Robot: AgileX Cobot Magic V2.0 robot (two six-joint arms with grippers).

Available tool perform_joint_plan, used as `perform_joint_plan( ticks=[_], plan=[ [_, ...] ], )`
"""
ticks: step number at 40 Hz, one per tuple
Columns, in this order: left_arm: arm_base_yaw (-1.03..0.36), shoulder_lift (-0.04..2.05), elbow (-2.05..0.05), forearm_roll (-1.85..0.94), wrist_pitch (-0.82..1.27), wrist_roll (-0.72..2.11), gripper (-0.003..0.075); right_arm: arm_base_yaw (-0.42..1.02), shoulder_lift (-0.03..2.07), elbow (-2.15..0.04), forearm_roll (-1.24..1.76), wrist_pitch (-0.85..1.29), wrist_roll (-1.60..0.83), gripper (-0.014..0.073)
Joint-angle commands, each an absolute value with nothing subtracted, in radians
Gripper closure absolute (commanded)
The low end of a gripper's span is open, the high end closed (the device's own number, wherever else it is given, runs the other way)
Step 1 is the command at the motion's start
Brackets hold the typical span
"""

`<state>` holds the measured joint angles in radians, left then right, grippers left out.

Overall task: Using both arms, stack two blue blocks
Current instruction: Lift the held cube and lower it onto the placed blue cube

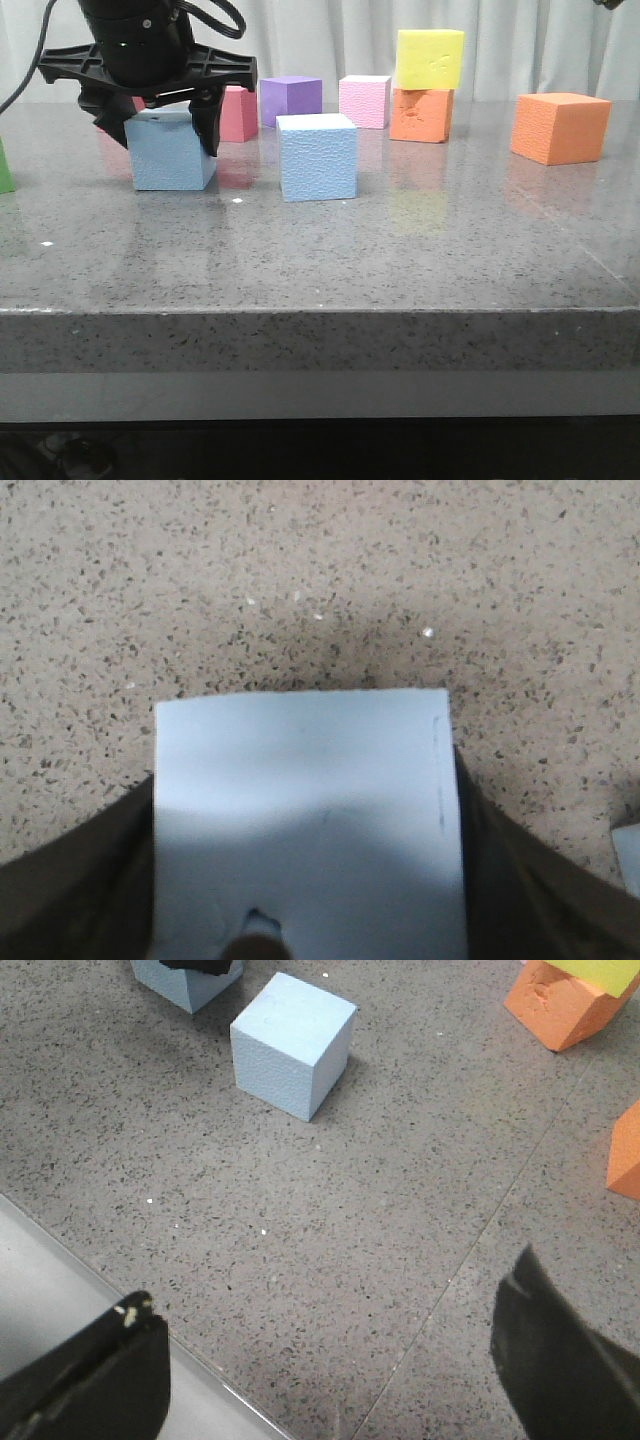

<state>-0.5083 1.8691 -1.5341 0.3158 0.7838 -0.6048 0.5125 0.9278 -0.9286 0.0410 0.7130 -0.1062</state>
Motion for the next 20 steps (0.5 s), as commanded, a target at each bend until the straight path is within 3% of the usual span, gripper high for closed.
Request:
perform_joint_plan(
  ticks=[1,20],
  plan=[
    [-0.514,1.804,-1.571,0.330,0.749,-0.618,0.0320,0.511,0.914,-0.952,0.044,0.639,-0.113,-0.0061],
    [-0.718,1.738,-1.730,0.417,0.836,-0.604,0.0320,0.511,0.914,-0.952,0.044,0.639,-0.113,-0.0061]
  ],
)
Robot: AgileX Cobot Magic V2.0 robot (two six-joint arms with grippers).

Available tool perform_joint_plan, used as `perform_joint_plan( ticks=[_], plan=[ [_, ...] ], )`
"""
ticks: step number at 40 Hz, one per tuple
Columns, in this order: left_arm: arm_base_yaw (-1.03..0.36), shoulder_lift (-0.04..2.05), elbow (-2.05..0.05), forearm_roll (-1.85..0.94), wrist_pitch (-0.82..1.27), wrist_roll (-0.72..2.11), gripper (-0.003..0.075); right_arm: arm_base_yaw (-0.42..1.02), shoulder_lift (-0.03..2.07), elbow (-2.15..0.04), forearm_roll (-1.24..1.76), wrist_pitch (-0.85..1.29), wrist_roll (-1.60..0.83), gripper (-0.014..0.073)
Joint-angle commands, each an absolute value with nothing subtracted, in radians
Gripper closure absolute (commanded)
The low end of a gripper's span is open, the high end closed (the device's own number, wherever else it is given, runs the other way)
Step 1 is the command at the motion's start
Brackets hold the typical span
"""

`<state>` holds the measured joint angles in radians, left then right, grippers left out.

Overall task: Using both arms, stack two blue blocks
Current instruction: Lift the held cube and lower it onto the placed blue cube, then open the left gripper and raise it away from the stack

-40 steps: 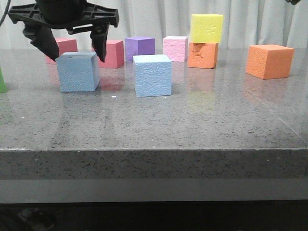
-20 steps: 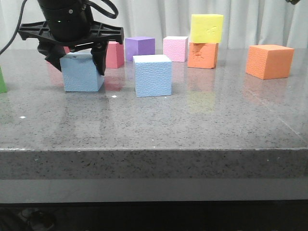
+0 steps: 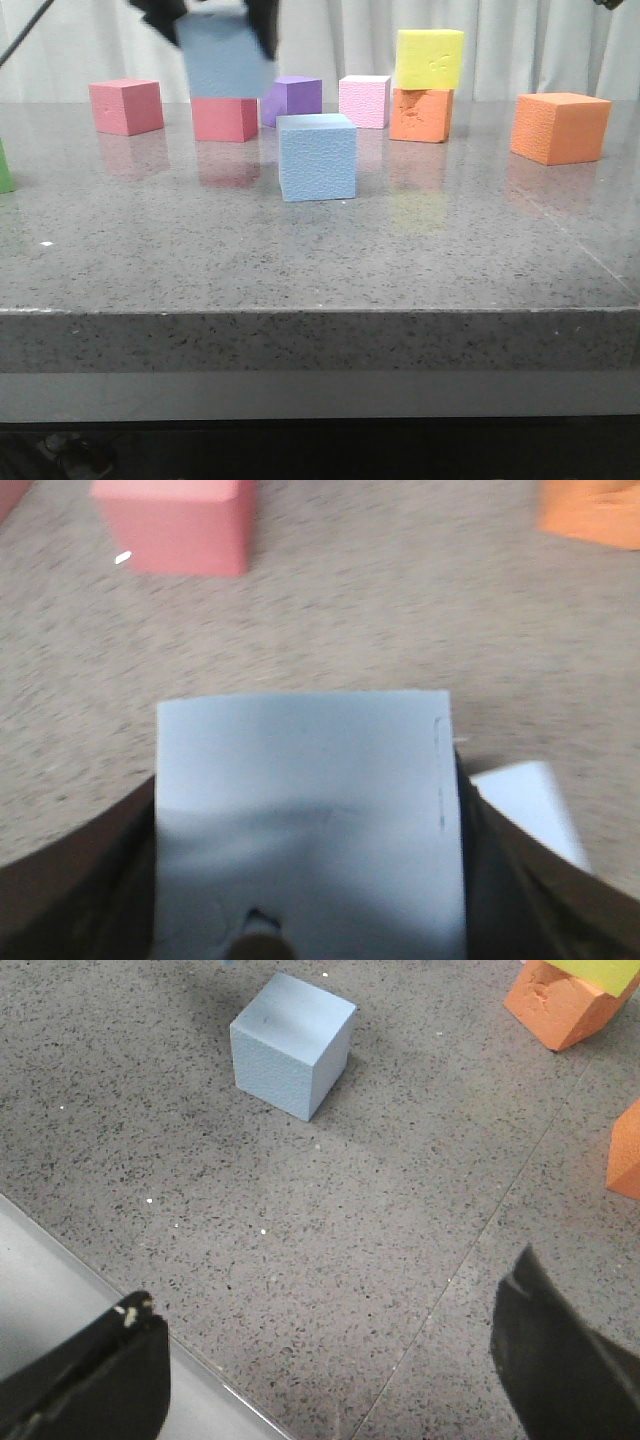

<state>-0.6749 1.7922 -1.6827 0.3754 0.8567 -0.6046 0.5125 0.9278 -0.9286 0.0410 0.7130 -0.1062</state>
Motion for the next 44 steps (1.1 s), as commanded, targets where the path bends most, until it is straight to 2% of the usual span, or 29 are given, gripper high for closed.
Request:
perform_joint_plan(
  ticks=[1,7,24,34,44],
  plan=[
    [-0.731,1.738,-1.735,0.420,0.838,-0.604,0.0320,0.511,0.914,-0.952,0.044,0.639,-0.113,-0.0061],
    [-0.782,1.755,-1.768,0.425,0.877,-0.651,0.0318,0.511,0.914,-0.952,0.044,0.639,-0.113,-0.0061],
    [-0.799,1.848,-1.814,0.431,0.892,-0.739,0.0316,0.511,0.914,-0.952,0.044,0.639,-0.113,-0.0061],
    [-0.799,1.851,-1.814,0.414,0.867,-0.739,0.0178,0.511,0.914,-0.952,0.044,0.639,-0.113,-0.0061],
    [-0.799,1.844,-1.823,0.426,0.882,-0.739,0.0168,0.511,0.914,-0.952,0.044,0.639,-0.113,-0.0061]
  ],
)
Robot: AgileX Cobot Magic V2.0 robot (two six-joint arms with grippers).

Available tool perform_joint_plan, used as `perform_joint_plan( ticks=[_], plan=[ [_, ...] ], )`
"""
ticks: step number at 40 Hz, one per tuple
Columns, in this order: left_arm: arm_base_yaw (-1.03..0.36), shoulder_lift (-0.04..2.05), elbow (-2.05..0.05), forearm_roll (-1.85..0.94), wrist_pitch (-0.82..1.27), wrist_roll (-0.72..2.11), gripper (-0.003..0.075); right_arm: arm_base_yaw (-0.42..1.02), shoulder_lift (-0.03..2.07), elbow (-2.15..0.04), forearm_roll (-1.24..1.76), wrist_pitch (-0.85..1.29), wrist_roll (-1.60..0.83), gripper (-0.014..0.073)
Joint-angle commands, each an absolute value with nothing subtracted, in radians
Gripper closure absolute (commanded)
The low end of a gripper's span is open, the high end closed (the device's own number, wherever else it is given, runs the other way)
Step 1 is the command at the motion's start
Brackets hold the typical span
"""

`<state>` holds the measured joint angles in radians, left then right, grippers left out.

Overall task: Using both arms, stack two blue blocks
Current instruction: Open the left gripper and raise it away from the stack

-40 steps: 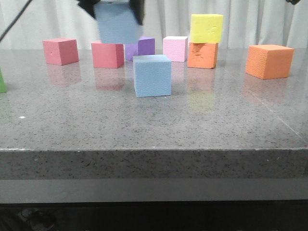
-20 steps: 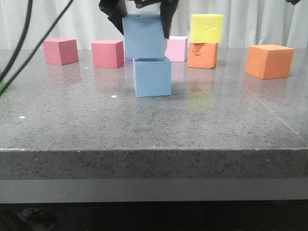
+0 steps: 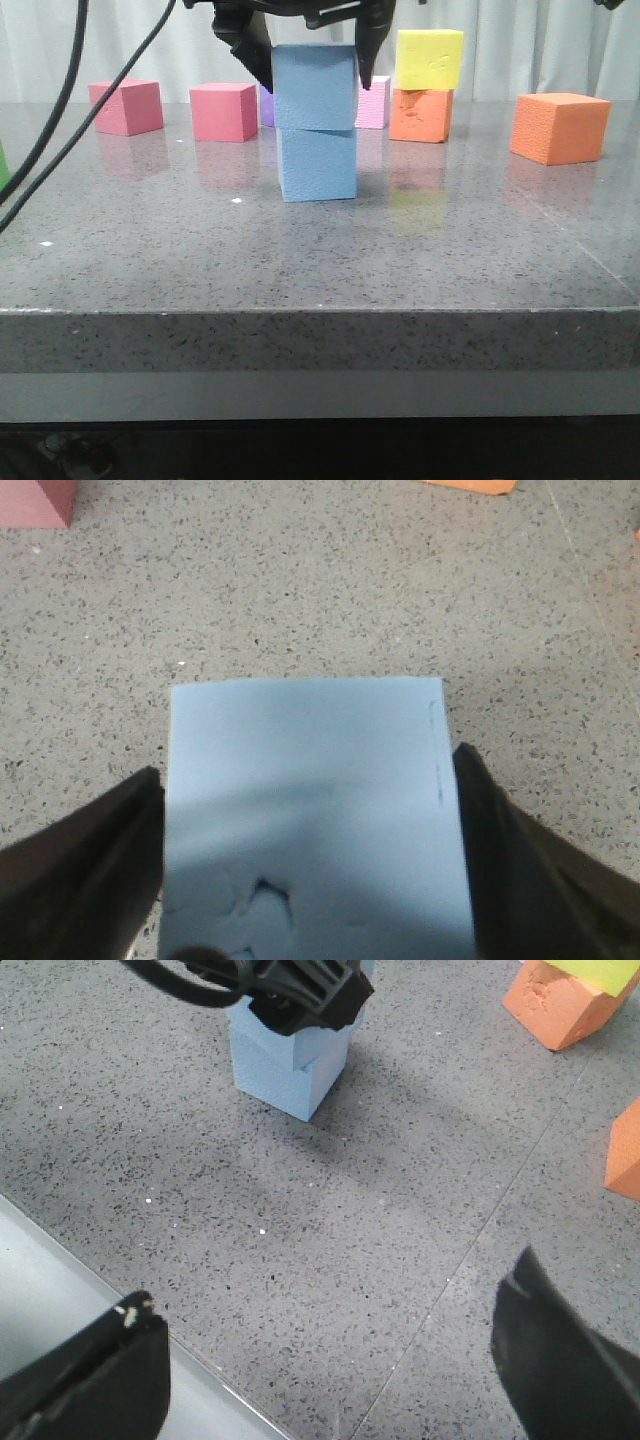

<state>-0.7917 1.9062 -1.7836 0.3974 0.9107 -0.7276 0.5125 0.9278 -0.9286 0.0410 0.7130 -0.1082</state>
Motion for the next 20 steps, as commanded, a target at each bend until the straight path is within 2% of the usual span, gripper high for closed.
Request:
perform_joint_plan(
  ticks=[1,8,20],
  plan=[
    [-0.799,1.842,-1.830,0.426,0.890,-0.739,0.0168,0.511,0.914,-0.952,0.044,0.639,-0.113,-0.0061],
    [-0.801,1.800,-1.880,0.413,0.956,-0.705,0.0169,0.511,0.914,-0.952,0.044,0.639,-0.113,-0.0061],
    [-0.792,1.640,-1.870,0.246,0.980,-0.352,0.0169,0.511,0.914,-0.952,0.044,0.639,-0.113,-0.0061]
  ],
)
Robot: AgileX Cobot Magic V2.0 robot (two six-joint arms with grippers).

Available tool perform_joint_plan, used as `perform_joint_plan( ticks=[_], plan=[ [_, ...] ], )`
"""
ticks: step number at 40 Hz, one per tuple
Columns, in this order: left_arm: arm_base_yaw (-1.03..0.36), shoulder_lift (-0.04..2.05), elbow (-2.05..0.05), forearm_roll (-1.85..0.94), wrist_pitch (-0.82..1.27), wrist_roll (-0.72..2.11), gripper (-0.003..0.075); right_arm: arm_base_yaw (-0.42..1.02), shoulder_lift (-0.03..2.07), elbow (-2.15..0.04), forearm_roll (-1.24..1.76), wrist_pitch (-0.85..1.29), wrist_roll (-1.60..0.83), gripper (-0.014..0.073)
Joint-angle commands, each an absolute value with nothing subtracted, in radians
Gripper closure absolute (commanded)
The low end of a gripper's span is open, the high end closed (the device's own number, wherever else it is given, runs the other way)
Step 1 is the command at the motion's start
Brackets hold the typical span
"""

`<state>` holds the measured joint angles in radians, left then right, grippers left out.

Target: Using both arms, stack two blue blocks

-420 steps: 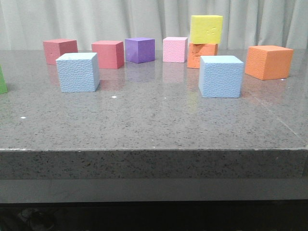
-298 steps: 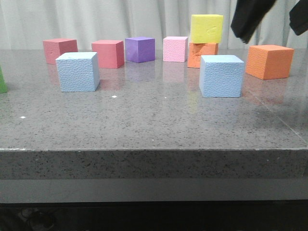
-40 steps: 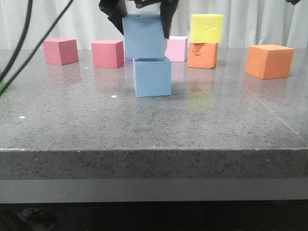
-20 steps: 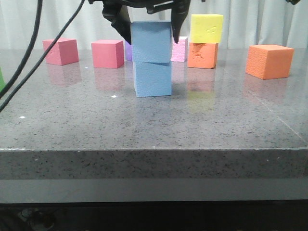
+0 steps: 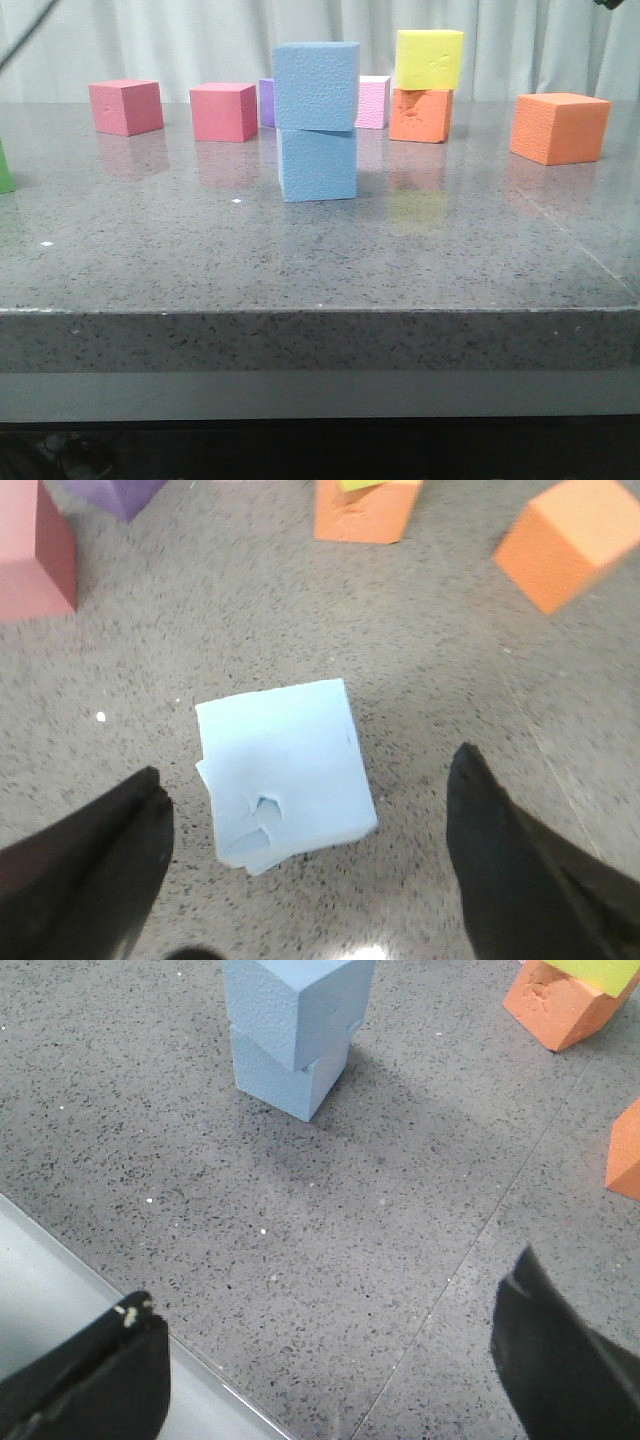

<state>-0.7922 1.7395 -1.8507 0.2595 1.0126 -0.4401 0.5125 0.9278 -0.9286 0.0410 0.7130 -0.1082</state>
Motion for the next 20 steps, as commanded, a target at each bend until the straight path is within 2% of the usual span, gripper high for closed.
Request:
perform_joint_plan(
  ticks=[1,6,11,20],
  plan=[
    [-0.789,1.627,-1.868,0.235,0.980,-0.320,0.0169,0.511,0.914,-0.952,0.044,0.639,-0.113,-0.0061],
    [-0.746,1.543,-1.815,0.051,0.977,-0.109,0.0169,0.511,0.914,-0.952,0.044,0.639,-0.113,-0.0061],
    [-0.643,1.446,-1.724,-0.134,0.942,0.053,0.0169,0.511,0.914,-0.952,0.044,0.639,-0.113,-0.0061],
    [-0.473,1.251,-1.470,-0.390,0.850,0.324,0.0172,0.511,0.914,-0.952,0.044,0.639,-0.113,-0.0061]
  ],
)
